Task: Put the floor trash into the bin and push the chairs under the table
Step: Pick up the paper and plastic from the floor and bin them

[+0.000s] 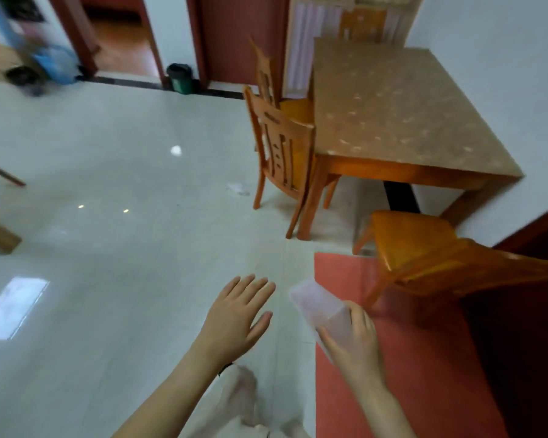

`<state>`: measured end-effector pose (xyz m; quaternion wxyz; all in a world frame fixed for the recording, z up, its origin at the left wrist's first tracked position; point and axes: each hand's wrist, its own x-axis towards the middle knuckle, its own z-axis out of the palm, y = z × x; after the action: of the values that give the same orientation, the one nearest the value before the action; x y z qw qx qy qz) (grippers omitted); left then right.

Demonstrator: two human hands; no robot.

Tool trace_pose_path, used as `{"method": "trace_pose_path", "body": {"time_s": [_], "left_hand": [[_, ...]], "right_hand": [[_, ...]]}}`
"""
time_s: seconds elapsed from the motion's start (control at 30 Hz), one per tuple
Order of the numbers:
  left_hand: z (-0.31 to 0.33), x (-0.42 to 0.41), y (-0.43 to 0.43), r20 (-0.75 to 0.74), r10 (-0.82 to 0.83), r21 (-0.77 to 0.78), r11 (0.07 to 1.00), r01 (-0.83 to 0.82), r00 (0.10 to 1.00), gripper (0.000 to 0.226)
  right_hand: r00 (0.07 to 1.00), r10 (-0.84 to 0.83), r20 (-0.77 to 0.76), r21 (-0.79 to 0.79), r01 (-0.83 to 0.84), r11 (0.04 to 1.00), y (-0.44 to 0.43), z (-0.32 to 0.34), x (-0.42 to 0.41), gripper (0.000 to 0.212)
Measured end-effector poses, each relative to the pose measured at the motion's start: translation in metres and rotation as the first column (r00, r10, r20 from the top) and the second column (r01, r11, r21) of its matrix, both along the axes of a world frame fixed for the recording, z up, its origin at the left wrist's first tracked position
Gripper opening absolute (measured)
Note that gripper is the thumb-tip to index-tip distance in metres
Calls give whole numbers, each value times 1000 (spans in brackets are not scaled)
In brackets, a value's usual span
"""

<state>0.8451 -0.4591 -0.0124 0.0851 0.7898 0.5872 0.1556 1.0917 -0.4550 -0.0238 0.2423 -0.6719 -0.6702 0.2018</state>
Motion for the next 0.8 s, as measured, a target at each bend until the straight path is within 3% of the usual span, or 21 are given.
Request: {"method": "trace_pose_path", "body": {"time_s": [0.27,0.63,0.8], "left_hand": [[-8,-104,-25,106,243,9,969,-246,964,49],[-4,-340,-36,77,378,-47,926,-375,923,50],[3,-416,-11,91,407,-37,913,-405,909,51]], "right_hand": [[985,167,-36,14,-167,986,23,13,-100,54],[942,310,-127,23,-310,951,56,10,-350,54],[948,300,-106,29,-298,954,87,23,-415,57]]}}
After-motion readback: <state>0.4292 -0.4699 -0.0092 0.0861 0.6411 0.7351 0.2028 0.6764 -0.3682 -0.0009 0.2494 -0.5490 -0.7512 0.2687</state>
